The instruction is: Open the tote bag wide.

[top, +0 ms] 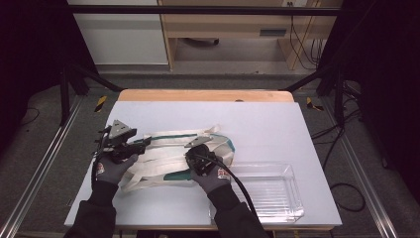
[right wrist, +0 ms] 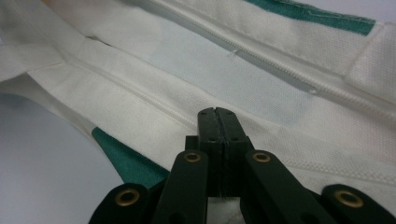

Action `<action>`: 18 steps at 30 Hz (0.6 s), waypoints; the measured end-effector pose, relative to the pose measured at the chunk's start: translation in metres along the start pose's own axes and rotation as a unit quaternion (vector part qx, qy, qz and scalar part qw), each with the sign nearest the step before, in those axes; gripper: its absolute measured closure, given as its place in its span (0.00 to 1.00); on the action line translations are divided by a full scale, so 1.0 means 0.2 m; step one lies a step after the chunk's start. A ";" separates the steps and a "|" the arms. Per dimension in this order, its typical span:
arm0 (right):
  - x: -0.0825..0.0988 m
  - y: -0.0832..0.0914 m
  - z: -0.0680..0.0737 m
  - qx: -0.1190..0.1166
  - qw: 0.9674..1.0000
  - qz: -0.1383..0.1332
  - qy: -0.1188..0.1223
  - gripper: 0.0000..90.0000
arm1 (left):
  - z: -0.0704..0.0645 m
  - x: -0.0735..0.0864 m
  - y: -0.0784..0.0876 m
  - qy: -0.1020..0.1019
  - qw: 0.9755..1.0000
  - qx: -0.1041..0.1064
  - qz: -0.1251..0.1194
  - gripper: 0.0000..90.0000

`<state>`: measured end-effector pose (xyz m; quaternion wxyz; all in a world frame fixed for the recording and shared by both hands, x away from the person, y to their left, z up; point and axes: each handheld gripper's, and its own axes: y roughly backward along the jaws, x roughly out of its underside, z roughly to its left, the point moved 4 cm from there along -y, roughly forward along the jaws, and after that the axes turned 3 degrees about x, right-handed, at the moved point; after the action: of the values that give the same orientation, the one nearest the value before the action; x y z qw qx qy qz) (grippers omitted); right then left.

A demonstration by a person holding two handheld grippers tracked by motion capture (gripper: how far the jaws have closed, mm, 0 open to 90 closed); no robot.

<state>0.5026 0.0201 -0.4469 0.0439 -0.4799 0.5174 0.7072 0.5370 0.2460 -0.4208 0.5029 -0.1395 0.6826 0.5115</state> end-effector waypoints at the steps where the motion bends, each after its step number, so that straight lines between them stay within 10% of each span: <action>1: 0.00 0.00 0.00 0.000 1.000 -0.001 0.000 0.98 | 0.00 0.02 -0.02 -0.003 1.000 0.000 0.014 0.38; 10: -0.01 0.09 0.02 -0.009 0.999 -0.033 0.008 0.69 | 0.02 0.11 -0.06 0.015 0.998 0.005 0.059 0.80; 18: 0.01 0.12 0.03 0.002 0.999 -0.045 0.029 0.44 | 0.01 0.11 -0.04 0.022 0.998 0.010 0.056 0.92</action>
<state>0.4848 0.0123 -0.4312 0.0611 -0.5229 0.4978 0.6892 0.5341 0.2514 -0.4440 0.4596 -0.1067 0.7056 0.5287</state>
